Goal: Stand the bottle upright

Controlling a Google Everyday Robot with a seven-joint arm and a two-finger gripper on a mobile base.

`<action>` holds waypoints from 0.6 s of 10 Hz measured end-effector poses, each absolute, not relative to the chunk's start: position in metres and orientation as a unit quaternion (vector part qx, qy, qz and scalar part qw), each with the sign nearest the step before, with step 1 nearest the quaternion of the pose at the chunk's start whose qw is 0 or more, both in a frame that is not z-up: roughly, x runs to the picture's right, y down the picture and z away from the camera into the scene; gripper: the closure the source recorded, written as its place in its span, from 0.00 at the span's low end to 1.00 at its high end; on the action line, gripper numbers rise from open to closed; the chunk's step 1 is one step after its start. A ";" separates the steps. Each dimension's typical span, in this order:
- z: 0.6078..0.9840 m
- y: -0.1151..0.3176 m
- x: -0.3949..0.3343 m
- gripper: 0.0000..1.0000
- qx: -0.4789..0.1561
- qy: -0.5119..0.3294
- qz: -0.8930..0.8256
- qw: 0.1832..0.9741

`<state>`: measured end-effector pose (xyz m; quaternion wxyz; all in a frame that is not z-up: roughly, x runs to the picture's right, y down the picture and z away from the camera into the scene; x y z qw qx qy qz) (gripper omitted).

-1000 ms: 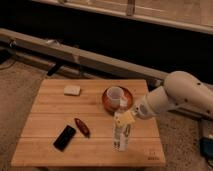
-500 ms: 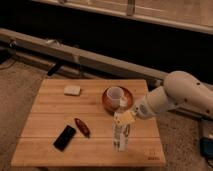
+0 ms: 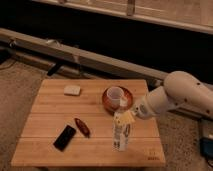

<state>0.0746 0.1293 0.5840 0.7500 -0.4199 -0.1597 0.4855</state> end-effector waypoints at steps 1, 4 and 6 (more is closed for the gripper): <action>0.584 0.129 0.075 0.27 -0.420 -0.160 0.485 0.750; 0.588 0.127 0.075 0.28 -0.412 -0.160 0.478 0.759; 0.592 0.123 0.069 0.49 -0.390 -0.177 0.430 0.794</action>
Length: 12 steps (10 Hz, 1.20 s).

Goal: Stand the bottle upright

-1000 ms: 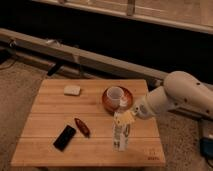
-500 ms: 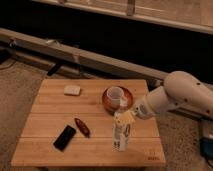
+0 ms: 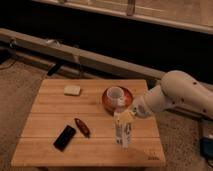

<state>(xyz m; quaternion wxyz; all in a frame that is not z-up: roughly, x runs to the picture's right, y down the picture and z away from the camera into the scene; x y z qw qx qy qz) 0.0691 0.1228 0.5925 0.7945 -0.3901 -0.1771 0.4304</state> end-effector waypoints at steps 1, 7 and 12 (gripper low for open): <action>0.594 0.122 0.068 0.57 -0.385 -0.179 0.420 0.802; 0.600 0.121 0.055 0.93 -0.382 -0.180 0.391 0.818; 0.601 0.121 0.055 0.56 -0.383 -0.180 0.391 0.818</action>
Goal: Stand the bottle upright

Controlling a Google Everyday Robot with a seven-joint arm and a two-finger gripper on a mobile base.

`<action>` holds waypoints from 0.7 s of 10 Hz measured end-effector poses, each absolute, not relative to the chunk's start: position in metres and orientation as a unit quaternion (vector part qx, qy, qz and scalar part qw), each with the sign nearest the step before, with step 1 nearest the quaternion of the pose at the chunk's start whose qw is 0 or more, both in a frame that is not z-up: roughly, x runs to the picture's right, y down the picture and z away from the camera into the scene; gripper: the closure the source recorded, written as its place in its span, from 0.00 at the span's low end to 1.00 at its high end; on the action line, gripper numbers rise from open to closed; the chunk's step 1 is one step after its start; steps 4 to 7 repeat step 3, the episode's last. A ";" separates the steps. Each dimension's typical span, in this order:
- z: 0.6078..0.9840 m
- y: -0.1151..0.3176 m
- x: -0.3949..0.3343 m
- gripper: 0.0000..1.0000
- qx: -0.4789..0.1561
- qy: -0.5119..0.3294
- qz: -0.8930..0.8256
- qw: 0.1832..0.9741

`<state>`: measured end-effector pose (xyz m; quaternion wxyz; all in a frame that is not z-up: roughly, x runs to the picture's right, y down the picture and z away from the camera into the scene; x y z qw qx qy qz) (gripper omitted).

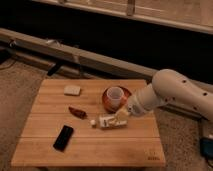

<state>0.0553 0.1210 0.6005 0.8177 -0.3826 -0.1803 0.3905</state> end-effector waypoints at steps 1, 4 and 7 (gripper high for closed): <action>0.600 0.121 0.055 0.45 -0.383 -0.180 0.391 0.818; 0.600 0.121 0.056 0.27 -0.383 -0.180 0.391 0.818; 0.600 0.121 0.056 0.27 -0.383 -0.180 0.391 0.818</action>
